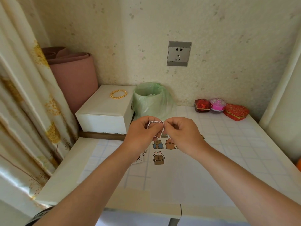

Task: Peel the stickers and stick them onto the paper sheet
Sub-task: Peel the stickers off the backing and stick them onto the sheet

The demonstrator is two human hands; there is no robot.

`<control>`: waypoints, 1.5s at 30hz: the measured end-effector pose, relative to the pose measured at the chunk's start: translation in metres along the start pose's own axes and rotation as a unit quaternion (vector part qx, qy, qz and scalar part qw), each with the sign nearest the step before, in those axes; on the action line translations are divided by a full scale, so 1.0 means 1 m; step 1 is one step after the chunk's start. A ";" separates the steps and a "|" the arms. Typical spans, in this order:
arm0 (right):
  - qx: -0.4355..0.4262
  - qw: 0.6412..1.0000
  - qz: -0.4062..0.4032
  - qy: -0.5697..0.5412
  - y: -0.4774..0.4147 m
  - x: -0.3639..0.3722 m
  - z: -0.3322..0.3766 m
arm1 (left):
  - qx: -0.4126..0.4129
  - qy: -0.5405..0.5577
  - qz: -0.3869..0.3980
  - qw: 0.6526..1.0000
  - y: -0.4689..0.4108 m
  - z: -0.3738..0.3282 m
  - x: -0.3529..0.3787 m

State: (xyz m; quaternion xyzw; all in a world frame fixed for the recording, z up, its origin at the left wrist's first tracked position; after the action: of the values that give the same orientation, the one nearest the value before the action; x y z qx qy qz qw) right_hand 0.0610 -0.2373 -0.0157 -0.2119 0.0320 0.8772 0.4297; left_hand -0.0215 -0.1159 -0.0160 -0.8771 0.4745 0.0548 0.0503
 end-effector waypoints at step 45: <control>-0.013 0.997 -0.047 0.064 -0.007 0.005 -0.011 | -0.019 -0.133 -0.011 0.991 -0.004 0.004 -0.003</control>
State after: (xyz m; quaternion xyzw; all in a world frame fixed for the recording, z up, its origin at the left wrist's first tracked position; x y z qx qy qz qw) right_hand 0.0680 -0.2321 -0.0269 -0.2747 0.0382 0.8407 0.4651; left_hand -0.0199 -0.1111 -0.0190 -0.8681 0.4526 0.1794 0.0967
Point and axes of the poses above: each hand's wrist, its own y-axis away from the middle knuckle, its own x-axis out of the palm, z = x × y, the point moved 1 cm from there along -y, towards the middle knuckle, and after that the axes turned 2 degrees about z, right-handed, at the moved point
